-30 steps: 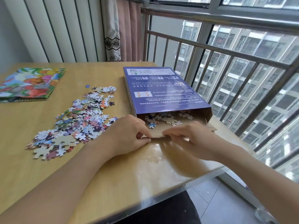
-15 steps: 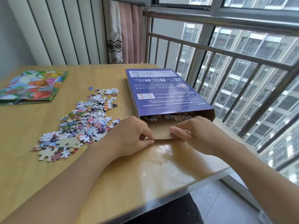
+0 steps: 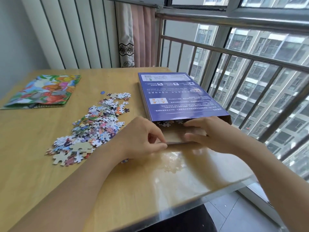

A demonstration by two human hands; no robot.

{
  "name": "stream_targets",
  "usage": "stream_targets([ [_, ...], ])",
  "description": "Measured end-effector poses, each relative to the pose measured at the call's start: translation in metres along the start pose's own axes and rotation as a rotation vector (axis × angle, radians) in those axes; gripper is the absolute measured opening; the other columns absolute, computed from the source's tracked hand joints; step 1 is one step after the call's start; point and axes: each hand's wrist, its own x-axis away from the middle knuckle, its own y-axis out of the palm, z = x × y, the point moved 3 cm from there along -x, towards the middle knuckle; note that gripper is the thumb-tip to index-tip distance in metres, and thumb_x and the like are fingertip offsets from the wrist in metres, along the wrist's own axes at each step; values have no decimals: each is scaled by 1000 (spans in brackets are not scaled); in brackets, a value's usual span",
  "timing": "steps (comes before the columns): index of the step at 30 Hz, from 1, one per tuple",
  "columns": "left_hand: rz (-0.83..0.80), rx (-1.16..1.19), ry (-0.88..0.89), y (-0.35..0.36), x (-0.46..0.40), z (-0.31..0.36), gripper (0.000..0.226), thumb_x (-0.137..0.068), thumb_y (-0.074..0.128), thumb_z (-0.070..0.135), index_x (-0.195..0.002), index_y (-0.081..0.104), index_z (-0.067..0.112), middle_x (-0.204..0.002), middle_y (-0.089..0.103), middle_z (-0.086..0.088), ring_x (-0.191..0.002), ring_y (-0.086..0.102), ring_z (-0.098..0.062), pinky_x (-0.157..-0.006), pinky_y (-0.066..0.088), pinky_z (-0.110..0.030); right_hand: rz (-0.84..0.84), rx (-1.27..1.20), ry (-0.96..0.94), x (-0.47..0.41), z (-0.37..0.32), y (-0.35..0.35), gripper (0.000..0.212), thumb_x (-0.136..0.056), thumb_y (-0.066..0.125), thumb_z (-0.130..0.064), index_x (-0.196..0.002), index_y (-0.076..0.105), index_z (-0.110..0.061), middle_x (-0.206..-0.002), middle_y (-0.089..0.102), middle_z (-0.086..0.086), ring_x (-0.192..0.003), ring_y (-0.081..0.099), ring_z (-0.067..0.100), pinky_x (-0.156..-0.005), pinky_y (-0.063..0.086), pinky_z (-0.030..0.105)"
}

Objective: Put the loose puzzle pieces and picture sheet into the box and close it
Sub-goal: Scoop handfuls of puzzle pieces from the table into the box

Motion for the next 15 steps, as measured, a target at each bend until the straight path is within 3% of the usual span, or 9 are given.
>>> stream_targets([
  [3,205,41,-183,-39,4,-15,15,-81,79,26,-67,76,23,-53,62,6,-48,53,-9,-51,39,-17,110,-243,-141,2,-65,-4,26,-92,68,-40,-115,72,-28,-102,73,-18,-94,65,-2,-84,53,26],
  [4,306,-12,-271,-56,7,-26,15,-82,77,27,-67,75,23,-53,62,6,-49,53,-9,-52,39,-18,67,-270,-172,-3,-88,-1,35,-88,72,-43,-120,68,-30,-106,70,-19,-97,64,-2,-85,53,24],
  [6,462,-202,-512,-85,20,-56,14,-83,71,34,-74,74,24,-63,65,9,-60,60,-9,-57,42,-22,-33,-194,-193,-20,-125,14,75,-79,76,-57,-143,47,-31,-132,58,-14,-114,55,4,-95,47,24],
  [9,446,-436,-961,-115,55,-104,24,-84,66,45,-91,72,22,-90,70,-1,-84,64,-27,-71,51,-32,-207,-39,-160,-50,-168,46,118,-65,78,-72,-155,20,-21,-152,35,0,-135,37,24,-110,38,37],
  [12,273,-409,-1148,-114,71,-129,34,-86,63,47,-101,69,17,-94,66,-6,-85,61,-30,-75,52,-35,-253,-35,-110,-77,-187,54,108,-65,75,-76,-144,35,-14,-137,49,7,-125,46,30,-101,45,43],
  [15,262,-328,-1086,-106,67,-133,23,-87,64,38,-88,72,16,-89,67,-4,-79,63,-28,-76,56,-37,-105,-165,-25,-126,-191,35,82,-80,63,-74,-125,58,-6,-116,66,10,-108,61,32,-88,53,43],
])
